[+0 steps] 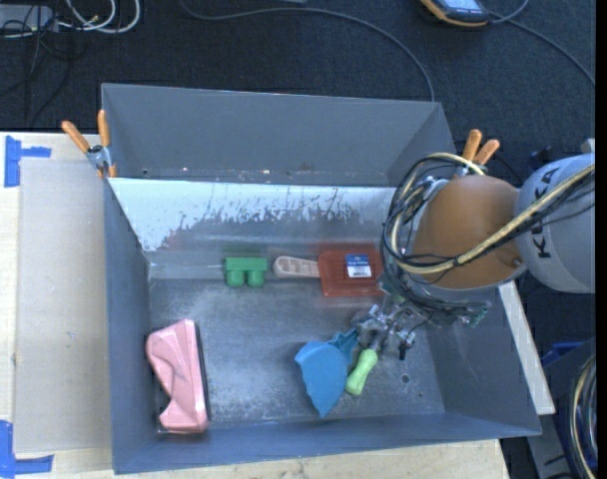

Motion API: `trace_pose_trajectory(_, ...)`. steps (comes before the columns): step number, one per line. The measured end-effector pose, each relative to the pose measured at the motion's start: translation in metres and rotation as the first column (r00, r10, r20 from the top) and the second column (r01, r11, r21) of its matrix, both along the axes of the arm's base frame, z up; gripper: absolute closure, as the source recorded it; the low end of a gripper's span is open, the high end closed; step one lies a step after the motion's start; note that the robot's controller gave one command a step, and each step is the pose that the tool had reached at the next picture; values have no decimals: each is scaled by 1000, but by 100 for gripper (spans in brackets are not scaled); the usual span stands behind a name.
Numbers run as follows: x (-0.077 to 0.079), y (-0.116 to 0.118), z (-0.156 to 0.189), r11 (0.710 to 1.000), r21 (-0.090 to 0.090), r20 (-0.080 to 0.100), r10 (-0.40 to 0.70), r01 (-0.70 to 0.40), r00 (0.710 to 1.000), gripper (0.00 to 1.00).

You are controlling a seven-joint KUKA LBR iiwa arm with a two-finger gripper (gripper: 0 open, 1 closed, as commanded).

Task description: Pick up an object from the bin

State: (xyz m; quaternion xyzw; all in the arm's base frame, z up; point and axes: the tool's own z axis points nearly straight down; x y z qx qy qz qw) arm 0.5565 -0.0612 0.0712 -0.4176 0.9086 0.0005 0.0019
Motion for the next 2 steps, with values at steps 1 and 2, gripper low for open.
trace_pose_trajectory(1, 0, 0, 0, 1000, 1, 0, -1, 1, 1000, 100)
trace_pose_trajectory(2, -1, 0, 2, 1000, 1, -4, -2, 2, 1000, 100)
